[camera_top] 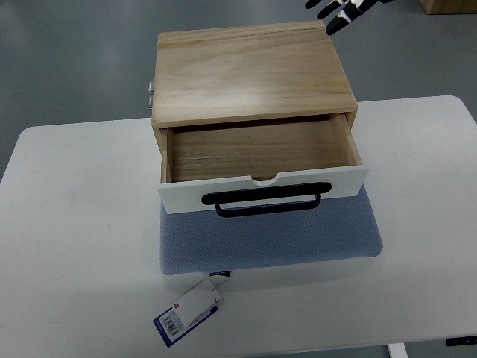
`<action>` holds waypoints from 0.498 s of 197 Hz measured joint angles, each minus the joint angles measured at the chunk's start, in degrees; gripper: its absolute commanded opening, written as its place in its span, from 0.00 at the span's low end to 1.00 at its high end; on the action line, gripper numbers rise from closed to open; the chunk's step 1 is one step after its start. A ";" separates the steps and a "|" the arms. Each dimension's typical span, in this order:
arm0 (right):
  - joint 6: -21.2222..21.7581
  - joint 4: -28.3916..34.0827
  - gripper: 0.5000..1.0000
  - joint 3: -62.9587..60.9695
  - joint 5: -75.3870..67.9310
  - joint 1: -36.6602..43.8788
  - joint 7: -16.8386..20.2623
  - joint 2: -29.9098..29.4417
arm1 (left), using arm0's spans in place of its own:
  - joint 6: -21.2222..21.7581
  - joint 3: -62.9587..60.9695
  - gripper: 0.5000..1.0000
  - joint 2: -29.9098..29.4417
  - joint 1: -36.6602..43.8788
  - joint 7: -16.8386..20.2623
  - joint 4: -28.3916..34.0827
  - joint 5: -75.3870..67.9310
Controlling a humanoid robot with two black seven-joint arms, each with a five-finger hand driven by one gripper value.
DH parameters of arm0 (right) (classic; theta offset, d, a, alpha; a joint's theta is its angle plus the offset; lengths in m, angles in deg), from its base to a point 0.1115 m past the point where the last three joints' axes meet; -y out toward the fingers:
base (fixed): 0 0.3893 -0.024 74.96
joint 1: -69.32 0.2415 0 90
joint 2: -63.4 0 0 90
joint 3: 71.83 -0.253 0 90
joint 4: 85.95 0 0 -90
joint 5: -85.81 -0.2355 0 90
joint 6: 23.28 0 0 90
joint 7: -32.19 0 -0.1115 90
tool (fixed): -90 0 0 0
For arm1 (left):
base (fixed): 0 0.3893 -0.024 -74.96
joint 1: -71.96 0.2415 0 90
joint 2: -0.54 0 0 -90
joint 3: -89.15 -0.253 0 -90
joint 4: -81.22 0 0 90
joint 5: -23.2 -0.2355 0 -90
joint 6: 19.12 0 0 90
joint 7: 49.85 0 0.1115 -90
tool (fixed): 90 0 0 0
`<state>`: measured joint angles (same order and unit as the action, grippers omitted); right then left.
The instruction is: Open wood drawer with right hand
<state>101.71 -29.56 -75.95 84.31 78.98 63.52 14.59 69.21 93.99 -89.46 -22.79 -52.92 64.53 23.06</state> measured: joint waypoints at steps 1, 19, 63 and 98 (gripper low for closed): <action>0.00 -0.39 0.89 -0.59 0.00 -0.47 -0.16 -0.02 | 0.00 0.00 1.00 0.00 0.00 0.00 -0.01 0.00; -1.19 -6.55 0.89 -11.59 -0.10 -9.19 -3.27 -0.97 | 0.00 0.00 1.00 0.00 0.00 0.00 -0.08 -0.04; -8.90 -16.03 0.89 -37.25 -0.69 -26.90 -10.29 -7.55 | 0.00 0.00 1.00 0.00 0.00 0.00 -0.04 -0.07; -11.38 -25.20 0.89 -53.62 -0.88 -36.39 -16.55 -15.76 | 0.00 0.01 1.00 0.00 0.00 0.01 -0.24 -0.06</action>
<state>90.34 -54.77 -129.57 83.43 42.59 46.97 -1.17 69.21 93.99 -89.46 -22.79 -52.92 64.29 23.00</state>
